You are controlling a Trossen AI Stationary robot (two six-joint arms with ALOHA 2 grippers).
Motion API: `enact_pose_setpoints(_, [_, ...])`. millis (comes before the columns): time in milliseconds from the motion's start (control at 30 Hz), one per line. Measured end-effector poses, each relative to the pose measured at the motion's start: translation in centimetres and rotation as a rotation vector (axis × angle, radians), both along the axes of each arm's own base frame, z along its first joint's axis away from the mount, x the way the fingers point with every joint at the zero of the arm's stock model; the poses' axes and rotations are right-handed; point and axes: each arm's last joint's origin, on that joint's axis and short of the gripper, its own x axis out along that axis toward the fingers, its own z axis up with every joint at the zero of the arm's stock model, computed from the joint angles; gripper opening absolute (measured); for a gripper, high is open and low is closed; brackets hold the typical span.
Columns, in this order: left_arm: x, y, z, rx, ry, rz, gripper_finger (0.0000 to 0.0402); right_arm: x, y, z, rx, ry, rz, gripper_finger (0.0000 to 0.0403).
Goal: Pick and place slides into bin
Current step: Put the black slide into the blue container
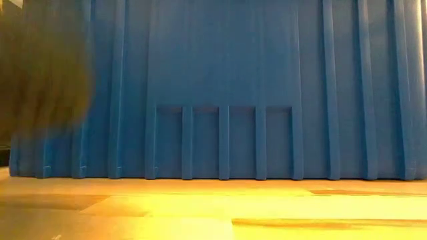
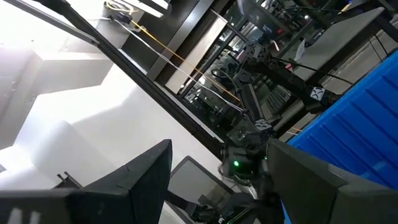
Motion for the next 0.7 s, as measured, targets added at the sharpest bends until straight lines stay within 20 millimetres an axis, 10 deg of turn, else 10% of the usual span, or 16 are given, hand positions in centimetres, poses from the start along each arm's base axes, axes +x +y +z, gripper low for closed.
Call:
enact_pose_setpoints(300, [1.8, -2.2, 4.9, -0.035, -0.242, 0.122, 0.0003, -2.2, -1.2, 1.1, -0.041, -0.215, 0.044, 0.0252])
enact_pose_setpoints(700, [2.7, -0.1, 14.9, 0.070, -0.579, 0.331, 0.0001, -5.1, -4.1, -6.8, 0.100, -0.297, -0.016, 0.0252])
